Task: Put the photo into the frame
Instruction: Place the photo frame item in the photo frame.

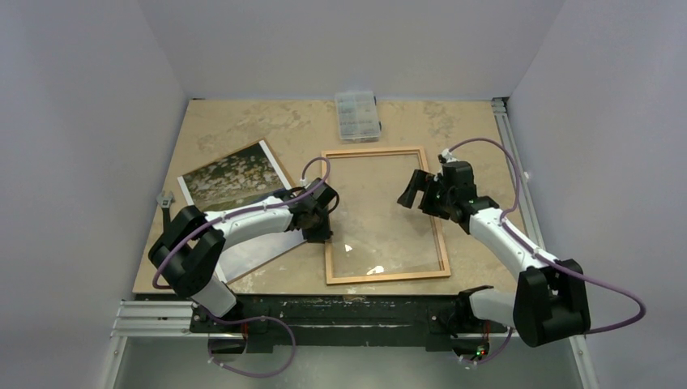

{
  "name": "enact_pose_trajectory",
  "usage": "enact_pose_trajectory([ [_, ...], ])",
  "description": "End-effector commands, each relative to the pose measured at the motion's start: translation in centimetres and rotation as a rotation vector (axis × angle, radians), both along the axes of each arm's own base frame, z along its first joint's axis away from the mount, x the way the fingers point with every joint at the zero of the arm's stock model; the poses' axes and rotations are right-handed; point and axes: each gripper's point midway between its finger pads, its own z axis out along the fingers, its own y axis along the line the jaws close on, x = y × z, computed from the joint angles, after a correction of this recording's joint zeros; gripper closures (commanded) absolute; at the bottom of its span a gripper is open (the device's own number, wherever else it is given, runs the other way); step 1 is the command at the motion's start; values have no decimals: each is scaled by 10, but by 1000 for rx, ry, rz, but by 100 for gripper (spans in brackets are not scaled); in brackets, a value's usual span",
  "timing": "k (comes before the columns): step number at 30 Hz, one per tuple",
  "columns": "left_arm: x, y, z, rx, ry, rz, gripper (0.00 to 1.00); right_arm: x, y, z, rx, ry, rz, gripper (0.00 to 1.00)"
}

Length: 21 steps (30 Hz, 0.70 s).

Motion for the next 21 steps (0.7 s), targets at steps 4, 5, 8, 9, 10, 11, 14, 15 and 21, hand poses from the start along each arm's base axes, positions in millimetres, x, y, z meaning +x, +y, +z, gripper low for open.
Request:
enact_pose_trajectory([
  [4, 1, 5, -1, 58, -8, -10, 80, 0, -16, -13, -90, 25, -47, 5],
  [5, 1, 6, -1, 61, -9, -11, 80, 0, -18, -13, -99, 25, -57, 4],
  [8, 1, 6, -1, 62, -10, -11, 80, 0, -26, -15, -135, 31, -88, 3],
  [9, 1, 6, -1, 62, -10, -11, 80, 0, -30, -15, -152, 33, -103, 3],
  [10, 0, 6, -1, 62, -10, -13, 80, 0, -33, -14, -162, 29, -117, 2],
  [11, 0, 5, -1, 63, -9, -14, 80, 0, -38, -14, -179, 27, -134, 2],
  [14, 1, 5, -1, 65, -8, -12, 80, 0, -46, -9, -207, 9, -164, 2],
  [15, 1, 5, -1, 64, -10, -11, 80, -1, -47, -8, -211, 4, -167, 1],
  [21, 1, 2, 0, 65, -9, -19, 80, -1, -45, -4, -200, -5, -164, 1],
])
